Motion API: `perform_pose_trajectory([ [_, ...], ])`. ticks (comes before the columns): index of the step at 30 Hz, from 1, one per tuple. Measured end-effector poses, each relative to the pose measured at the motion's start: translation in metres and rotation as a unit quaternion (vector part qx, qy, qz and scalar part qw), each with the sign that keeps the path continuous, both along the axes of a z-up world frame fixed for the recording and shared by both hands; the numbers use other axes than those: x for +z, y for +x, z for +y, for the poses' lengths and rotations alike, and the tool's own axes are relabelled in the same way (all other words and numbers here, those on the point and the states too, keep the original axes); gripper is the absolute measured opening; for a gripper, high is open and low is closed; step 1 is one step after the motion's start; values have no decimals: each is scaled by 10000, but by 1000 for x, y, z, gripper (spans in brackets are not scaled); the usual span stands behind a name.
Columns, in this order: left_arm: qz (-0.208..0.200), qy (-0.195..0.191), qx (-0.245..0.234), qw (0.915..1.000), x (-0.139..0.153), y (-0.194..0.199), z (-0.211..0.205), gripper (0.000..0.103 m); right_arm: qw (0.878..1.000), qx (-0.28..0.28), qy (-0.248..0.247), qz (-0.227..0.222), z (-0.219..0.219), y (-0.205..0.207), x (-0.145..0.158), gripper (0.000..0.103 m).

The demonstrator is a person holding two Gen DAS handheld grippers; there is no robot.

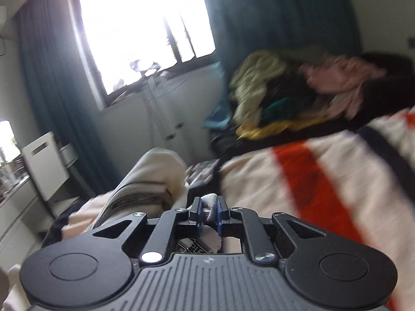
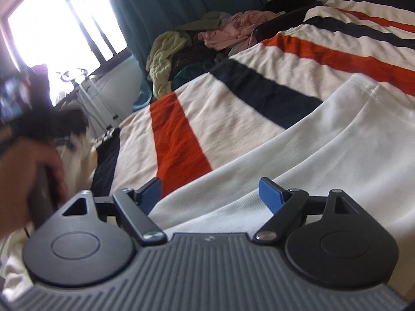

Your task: Fold clothes

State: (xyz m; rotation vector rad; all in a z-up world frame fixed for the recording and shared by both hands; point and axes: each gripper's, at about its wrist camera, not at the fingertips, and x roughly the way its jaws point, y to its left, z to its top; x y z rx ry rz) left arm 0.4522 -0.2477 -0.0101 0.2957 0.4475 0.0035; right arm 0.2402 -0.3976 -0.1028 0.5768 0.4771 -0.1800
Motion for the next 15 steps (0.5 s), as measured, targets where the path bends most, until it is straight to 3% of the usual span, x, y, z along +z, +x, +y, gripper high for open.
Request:
perform_pose_trajectory([
  [3,-134,-540,-689,9961,43,-28,-37,11,9996,-243,97,-90,-13,-8,3,83],
  [6,-252,-956,-1321,9863,75,-56,-72,11,9983,-492,292,-134,-29,-15,5,84],
  [9,-85,-978,-1723,9801,72,-64,-95,13,9962,-688,482,-234,-43,-20,5,84],
  [12,41,-1189,-1886,9748,61,-68,-94,21,9951,-823,504,-232,-52,-22,3,84],
  [14,190,-1240,-1960,9725,55,-75,-82,40,9947,-843,575,-156,-57,-22,0,84],
  [15,259,-1217,-1913,9736,53,-80,-73,45,9944,-854,611,-123,-58,-22,-2,84],
])
